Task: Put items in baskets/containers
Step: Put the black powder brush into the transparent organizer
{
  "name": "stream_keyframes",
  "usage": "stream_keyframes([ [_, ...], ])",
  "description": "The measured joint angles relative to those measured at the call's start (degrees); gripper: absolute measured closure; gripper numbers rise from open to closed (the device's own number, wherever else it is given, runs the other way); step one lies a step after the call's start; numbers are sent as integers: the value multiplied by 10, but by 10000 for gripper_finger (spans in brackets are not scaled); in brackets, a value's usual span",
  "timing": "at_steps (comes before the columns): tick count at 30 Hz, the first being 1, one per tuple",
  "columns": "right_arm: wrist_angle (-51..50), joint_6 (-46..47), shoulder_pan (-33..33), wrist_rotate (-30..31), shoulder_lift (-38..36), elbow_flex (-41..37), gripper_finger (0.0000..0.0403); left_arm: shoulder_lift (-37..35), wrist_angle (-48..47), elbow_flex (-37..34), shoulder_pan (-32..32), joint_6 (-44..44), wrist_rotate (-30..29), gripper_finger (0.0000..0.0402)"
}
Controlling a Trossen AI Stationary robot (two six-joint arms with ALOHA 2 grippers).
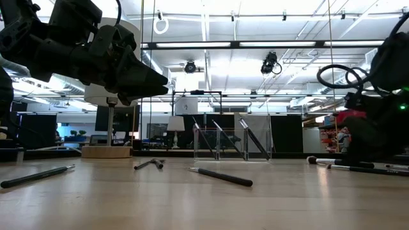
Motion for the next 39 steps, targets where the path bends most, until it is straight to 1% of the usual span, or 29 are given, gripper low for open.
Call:
stream_keyframes([
  [2,30,-26,-13,-3,0,-12,213,0,0,0,0,0,0,214],
  [5,51,-39,-18,-5,-1,-24,247,0,0,0,0,0,0,214],
  [8,52,-39,-19,-5,-1,-29,295,0,0,0,0,0,0,214],
  [12,56,-45,-18,-6,-1,-32,369,0,0,0,0,-1,0,214],
  [13,56,-52,-18,-6,-1,-32,378,0,0,0,0,-1,0,214],
  [18,98,-68,-10,5,1,-36,377,0,0,0,0,-1,0,214],
  [22,176,-85,16,9,3,-37,378,0,0,0,0,-1,0,214],
  [24,218,-101,30,34,3,-36,378,0,0,0,0,-1,0,214],
  [27,297,-141,53,102,3,-36,378,0,1,0,0,-1,0,214],
  [30,403,-211,79,152,3,-36,378,0,2,0,0,0,1,214],
  [33,532,-309,98,177,4,-35,378,0,9,0,-2,10,1,214],
  [36,672,-426,107,174,16,-34,378,0,39,0,-10,41,1,214],
  [39,760,-519,108,137,37,-18,378,0,78,0,-21,77,10,214],
])
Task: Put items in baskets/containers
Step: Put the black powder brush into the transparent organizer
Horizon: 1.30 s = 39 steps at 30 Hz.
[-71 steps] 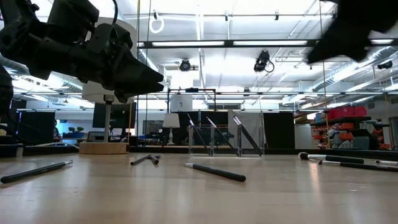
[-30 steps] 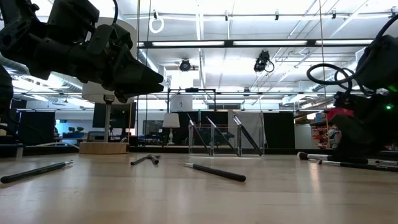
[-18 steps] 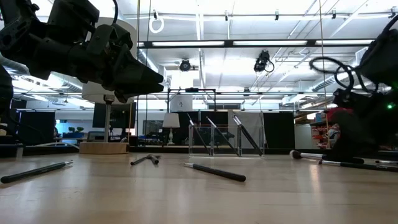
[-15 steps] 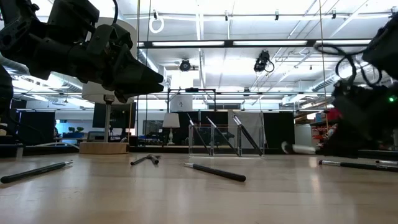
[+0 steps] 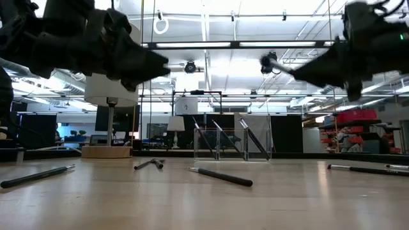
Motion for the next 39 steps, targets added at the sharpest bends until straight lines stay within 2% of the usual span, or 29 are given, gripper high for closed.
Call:
stream_keyframes([
  [4,61,-89,-10,-64,52,50,378,5,58,0,-6,30,18,214],
  [9,137,-197,-34,-164,153,141,377,37,114,7,-6,55,47,213],
  [15,238,-284,-65,-292,276,248,377,100,136,62,-6,63,100,213],
  [18,257,-298,-75,-332,310,284,376,123,166,92,-8,67,119,213],
  [25,272,-303,-79,-339,327,301,375,130,198,124,-9,68,191,213],
  [32,273,-301,-80,-339,327,301,374,131,183,156,-12,71,192,216],
  [35,273,-301,-80,-339,327,301,374,131,183,158,-12,72,192,233],
  [39,270,-300,-80,-339,327,301,374,131,182,158,-12,71,192,287],
])
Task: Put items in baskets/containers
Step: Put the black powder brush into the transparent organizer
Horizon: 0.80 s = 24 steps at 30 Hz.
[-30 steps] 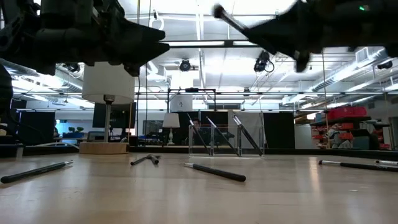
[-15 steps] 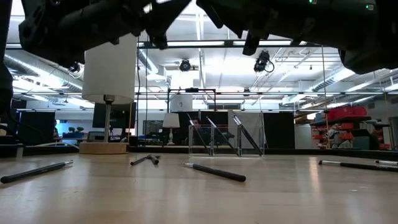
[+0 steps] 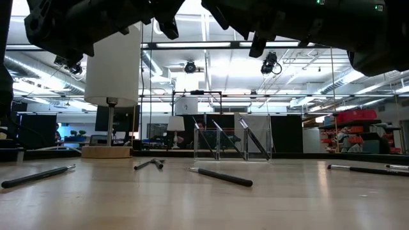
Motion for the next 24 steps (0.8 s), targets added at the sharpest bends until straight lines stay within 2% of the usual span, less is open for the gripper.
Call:
stream_keyframes([
  [4,-4,8,0,3,0,0,373,0,-1,0,0,6,0,352],
  [8,-22,11,0,10,0,0,363,0,-10,0,0,1,1,354],
  [11,-61,17,5,62,-2,0,335,-4,-34,-1,1,-8,-9,354],
  [15,-197,65,20,182,-17,-1,276,-13,-68,5,11,-9,-37,354],
  [18,-363,145,36,255,-48,-1,230,-14,-135,28,32,-11,-43,354],
  [21,-531,274,52,272,-80,-1,196,-13,-213,60,64,-10,-52,354],
  [24,-640,394,69,265,-97,-1,177,-9,-271,93,107,-7,-57,354],
])
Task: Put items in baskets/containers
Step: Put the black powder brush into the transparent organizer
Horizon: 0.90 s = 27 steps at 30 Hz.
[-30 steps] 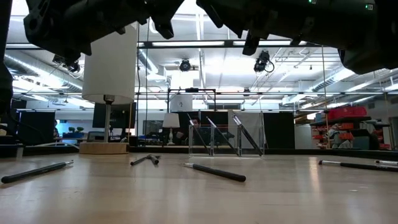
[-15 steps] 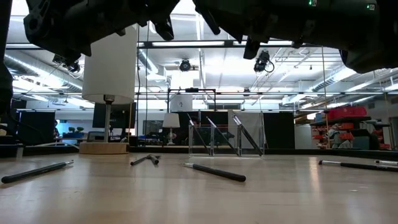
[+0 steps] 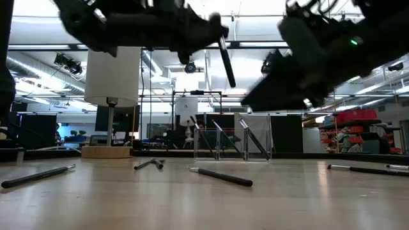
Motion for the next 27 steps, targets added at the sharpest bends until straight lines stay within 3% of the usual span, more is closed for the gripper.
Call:
stream_keyframes([
  [5,-72,106,28,-8,-1,0,174,3,-12,20,79,0,-12,354],
  [13,-59,102,40,25,-1,0,198,85,70,20,181,-60,-16,354],
  [18,-56,102,38,26,-1,0,210,156,120,21,204,-98,-28,354],
  [27,-54,98,38,26,-1,0,218,228,114,54,193,-102,-62,347],
])
